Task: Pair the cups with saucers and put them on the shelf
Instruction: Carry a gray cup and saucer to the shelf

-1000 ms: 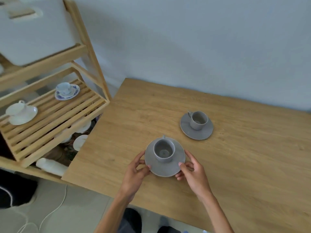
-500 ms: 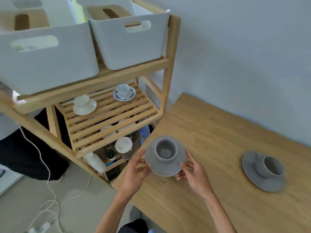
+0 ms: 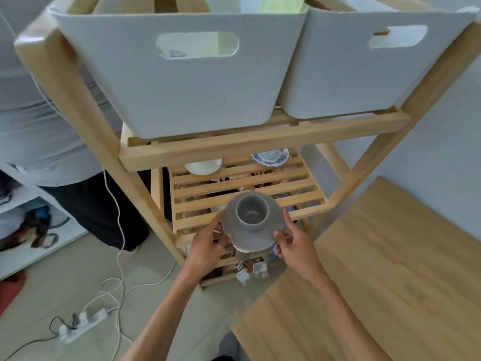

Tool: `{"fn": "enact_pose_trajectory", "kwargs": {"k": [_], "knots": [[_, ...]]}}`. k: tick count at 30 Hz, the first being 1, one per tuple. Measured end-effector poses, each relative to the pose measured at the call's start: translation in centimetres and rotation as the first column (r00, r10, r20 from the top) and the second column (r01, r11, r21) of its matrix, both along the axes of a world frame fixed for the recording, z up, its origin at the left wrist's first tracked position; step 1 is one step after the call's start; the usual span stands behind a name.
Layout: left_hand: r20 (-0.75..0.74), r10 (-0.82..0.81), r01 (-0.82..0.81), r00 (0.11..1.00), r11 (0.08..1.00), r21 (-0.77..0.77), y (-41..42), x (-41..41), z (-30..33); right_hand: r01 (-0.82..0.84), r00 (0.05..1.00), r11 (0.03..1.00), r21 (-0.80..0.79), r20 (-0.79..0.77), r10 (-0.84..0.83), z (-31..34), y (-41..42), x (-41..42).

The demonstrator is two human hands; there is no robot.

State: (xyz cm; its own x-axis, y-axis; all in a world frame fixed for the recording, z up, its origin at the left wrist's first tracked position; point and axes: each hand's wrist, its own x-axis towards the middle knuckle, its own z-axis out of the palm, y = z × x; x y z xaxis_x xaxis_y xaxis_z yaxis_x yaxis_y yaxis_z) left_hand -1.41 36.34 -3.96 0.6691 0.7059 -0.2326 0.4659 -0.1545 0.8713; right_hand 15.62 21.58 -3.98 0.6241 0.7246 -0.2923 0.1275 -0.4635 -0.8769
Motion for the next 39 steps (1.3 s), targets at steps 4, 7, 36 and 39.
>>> {"fn": "enact_pose_trajectory", "kwargs": {"k": [4, 7, 36, 39], "knots": [[-0.079, 0.008, -0.004, 0.997, 0.999, 0.054, 4.2, 0.5, -1.7, -0.100, 0.992, 0.992, -0.080, 0.071, 0.106, -1.7, 5.3, 1.4], [-0.074, 0.006, 0.001, 0.997, 0.995, 0.095, 6.5, 0.5, -3.1, -0.195, 0.971, 0.972, -0.134, 0.113, 0.211, -2.9, 8.5, 2.0], [-0.518, 0.230, 0.122, 0.824, 0.821, 0.558, 7.2, 0.8, -6.8, -0.469, 0.758, 0.753, -0.461, 0.228, 0.611, -4.9, 14.6, 4.0], [-0.506, 0.248, 0.096, 0.826, 0.822, 0.561, 7.0, 0.8, -7.0, -0.449, 0.743, 0.754, -0.479, 0.268, 0.613, -4.8, 14.2, 3.8]]}}
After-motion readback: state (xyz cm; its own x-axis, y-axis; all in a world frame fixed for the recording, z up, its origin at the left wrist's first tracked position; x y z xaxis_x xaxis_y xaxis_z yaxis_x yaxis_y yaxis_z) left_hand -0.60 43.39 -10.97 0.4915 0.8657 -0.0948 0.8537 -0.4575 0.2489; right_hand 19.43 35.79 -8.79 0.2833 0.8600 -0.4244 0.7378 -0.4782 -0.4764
